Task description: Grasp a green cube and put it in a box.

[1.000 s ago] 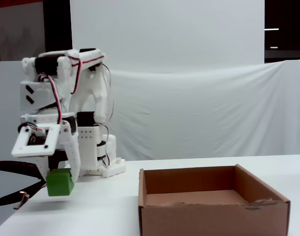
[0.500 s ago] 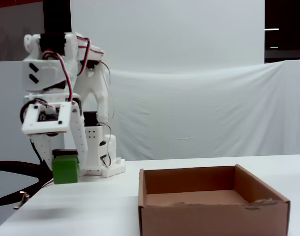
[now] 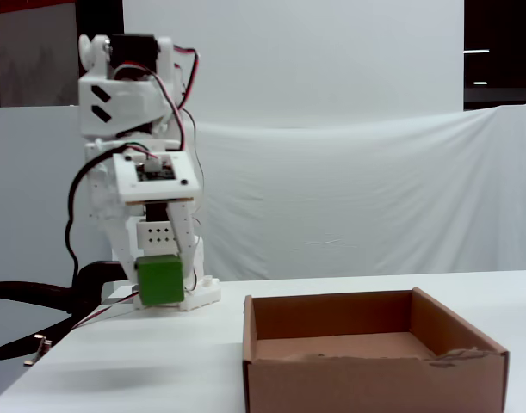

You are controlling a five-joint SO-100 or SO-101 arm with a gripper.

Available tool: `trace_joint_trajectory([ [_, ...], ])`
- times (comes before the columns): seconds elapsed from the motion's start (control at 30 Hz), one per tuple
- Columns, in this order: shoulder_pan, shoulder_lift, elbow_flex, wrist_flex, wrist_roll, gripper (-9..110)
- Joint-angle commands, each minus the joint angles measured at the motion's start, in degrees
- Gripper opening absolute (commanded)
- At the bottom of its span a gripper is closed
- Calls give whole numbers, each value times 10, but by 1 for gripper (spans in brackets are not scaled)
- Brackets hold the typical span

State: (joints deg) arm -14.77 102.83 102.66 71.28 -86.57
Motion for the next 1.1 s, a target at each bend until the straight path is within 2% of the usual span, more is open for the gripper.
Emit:
trace_joint_trajectory([
  [0.0,-22,18,-47,11,4,15],
  [0.27,-87,-50,-137,37,43,16],
  [0.7,-171,-118,-183,-34,97,16],
  [1.07,-241,-182,-237,-50,176,16],
])
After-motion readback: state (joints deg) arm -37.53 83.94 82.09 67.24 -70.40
